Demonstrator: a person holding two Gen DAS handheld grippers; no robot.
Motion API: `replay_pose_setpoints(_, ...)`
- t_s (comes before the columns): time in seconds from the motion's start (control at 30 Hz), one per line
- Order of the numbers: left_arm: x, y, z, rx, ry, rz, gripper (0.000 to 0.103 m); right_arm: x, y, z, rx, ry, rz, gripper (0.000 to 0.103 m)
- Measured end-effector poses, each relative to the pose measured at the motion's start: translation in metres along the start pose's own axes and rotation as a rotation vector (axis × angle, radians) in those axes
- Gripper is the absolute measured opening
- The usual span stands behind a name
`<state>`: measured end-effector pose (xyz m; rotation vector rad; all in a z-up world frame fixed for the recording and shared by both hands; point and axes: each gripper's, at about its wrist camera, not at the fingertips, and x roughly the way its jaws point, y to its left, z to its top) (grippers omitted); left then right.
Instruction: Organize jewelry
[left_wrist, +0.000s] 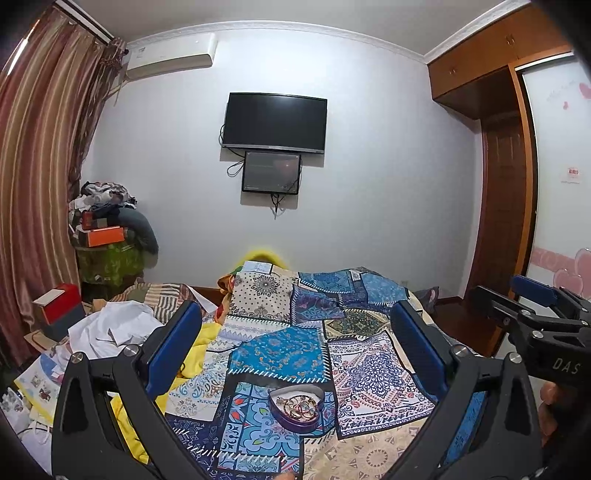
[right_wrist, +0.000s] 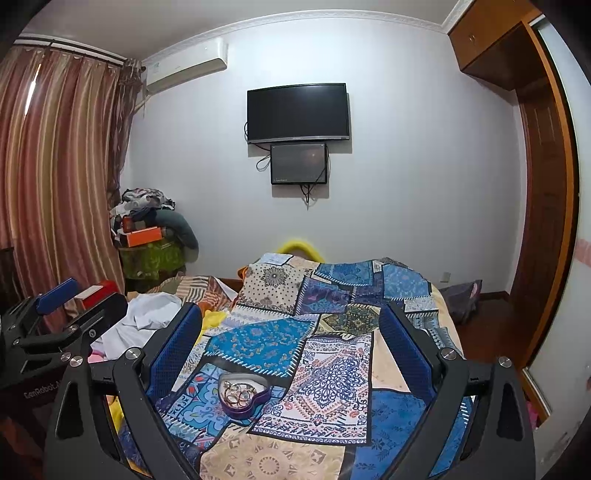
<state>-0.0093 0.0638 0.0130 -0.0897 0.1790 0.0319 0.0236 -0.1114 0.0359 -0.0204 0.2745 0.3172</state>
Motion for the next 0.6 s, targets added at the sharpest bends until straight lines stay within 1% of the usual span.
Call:
replay_pose_setpoints(0.27,0.0021,0.0023,-0.0016,0.001,0.000,-0.007,0.102,0.0005,0.0003,0.0004,0.000,0.002,0.000,0.095)
replay_pose_setpoints(0.37,0.0022,0.0042,-0.0030,0.002,0.004,-0.026,0.103,0.0009,0.0002,-0.0010,-0.003,0.002,0.001,0.095)
replay_pose_setpoints(0.6,0.0035,0.0089,-0.0035,0.002,-0.005,-0.014,0.102,0.0032,0.0024,-0.0014,-0.014,0.000,0.001,0.096)
